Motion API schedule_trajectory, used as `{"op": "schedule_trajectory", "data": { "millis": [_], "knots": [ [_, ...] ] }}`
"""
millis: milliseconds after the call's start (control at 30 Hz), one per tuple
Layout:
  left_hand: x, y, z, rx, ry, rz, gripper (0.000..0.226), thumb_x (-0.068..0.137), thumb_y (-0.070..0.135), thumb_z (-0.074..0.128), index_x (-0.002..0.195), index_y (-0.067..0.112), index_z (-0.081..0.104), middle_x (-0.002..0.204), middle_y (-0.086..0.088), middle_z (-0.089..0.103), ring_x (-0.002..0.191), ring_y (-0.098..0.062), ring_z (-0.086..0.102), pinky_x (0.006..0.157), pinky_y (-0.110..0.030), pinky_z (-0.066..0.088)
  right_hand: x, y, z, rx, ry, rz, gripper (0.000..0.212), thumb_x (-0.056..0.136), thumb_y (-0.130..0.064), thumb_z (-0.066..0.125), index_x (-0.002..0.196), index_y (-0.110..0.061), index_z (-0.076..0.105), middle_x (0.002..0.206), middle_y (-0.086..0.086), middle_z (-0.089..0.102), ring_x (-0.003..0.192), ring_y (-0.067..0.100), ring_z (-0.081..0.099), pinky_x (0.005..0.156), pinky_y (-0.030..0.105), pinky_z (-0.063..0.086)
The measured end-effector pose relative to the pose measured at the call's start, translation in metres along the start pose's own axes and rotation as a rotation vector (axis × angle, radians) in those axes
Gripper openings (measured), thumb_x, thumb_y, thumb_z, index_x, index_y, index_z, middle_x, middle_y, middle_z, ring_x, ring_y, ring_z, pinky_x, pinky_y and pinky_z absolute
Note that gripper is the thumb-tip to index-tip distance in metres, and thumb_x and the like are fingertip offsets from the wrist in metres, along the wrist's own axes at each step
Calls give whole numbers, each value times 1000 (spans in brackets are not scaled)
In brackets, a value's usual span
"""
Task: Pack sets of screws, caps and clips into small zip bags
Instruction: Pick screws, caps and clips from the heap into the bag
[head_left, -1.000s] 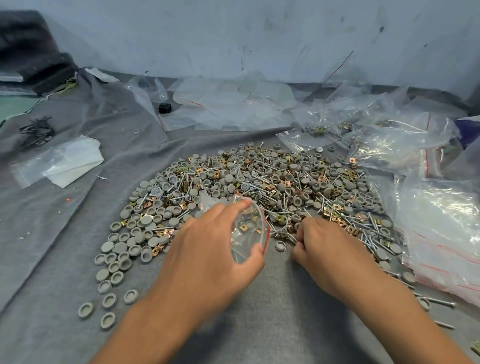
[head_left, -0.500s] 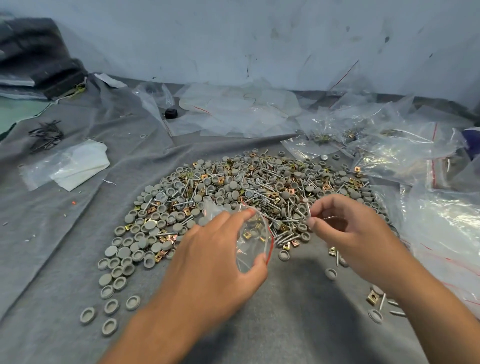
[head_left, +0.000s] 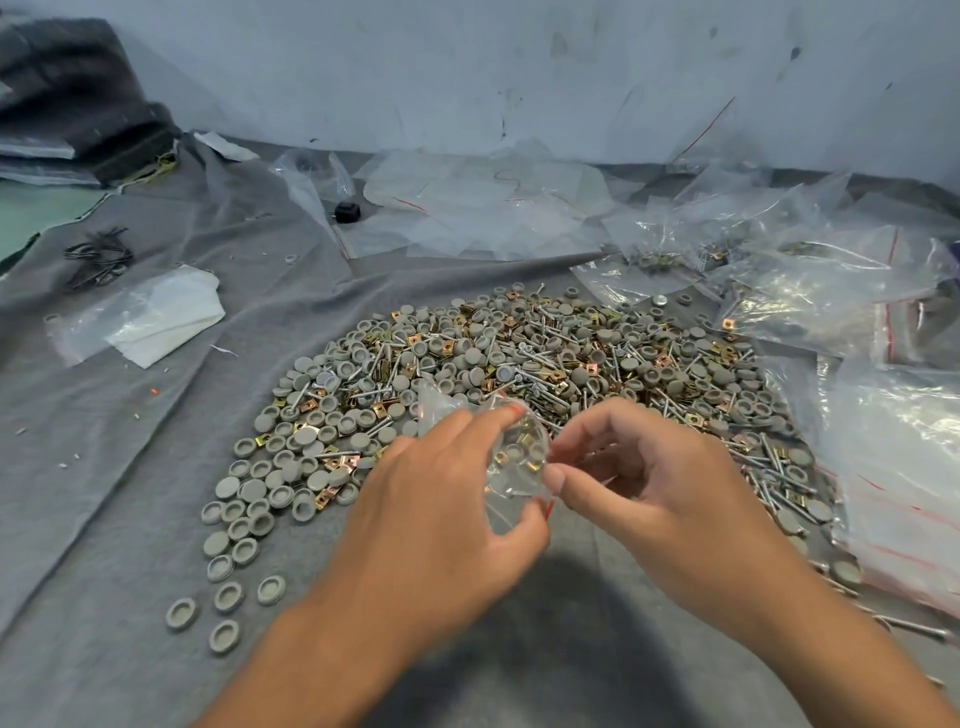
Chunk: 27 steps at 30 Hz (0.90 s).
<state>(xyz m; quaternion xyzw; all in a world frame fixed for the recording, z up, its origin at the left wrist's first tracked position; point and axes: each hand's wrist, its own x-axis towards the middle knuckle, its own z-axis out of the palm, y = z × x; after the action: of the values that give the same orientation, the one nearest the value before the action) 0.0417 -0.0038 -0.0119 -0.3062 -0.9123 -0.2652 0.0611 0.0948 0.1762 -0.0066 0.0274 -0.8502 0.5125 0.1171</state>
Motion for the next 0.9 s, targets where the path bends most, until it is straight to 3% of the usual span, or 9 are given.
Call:
{"op": "schedule_trajectory", "data": {
  "millis": [167,300,367,467,633,767,900],
  "knots": [
    [0,0,-1,-12,-6,5,69,79,61,47,142,35,49,104,30,45,84,7,41,81,-21,37,10,18,-20,-134,165,89,12,88,-24,74,87,-33,68,81,-15,71,68,3,66,58,11,47],
    [0,0,-1,-22,-13,6,70,79,62,44,144,36,48,104,29,47,86,6,45,81,-21,40,14,40,-24,-565,-55,241,16,89,-29,74,96,-40,64,88,-21,64,77,-3,61,62,11,46],
    [-1,0,-2,-25,-15,8,71,79,63,43,144,36,48,104,29,47,86,5,45,81,-21,39,15,46,-20,-708,-152,222,23,90,-32,72,108,-44,62,99,-24,55,88,-3,56,76,19,46],
    [-1,-1,-3,-27,-11,2,68,81,62,48,143,35,49,106,28,50,91,5,45,82,-23,39,19,48,-16,-756,-164,160,27,94,-35,66,120,-44,61,108,-18,49,104,6,51,89,32,49],
    [-1,-2,-4,-44,-9,-3,70,79,64,45,143,36,48,107,31,47,90,21,45,82,-21,38,21,47,-14,-875,-183,147,13,95,-41,63,107,-42,56,110,-16,45,110,9,42,81,33,48],
    [-1,-2,-4,-52,-6,-7,71,79,64,44,144,37,47,106,31,48,93,23,43,80,-19,36,18,50,-14,-904,-215,136,10,98,-44,56,98,-41,46,101,-20,40,100,5,34,75,27,38],
    [0,-4,-4,-48,-11,-8,72,79,64,44,145,37,45,105,30,48,93,22,44,81,-21,37,20,54,-20,-731,-156,178,16,99,-41,56,87,-39,45,91,-21,49,88,4,47,75,32,45]
  ]
}}
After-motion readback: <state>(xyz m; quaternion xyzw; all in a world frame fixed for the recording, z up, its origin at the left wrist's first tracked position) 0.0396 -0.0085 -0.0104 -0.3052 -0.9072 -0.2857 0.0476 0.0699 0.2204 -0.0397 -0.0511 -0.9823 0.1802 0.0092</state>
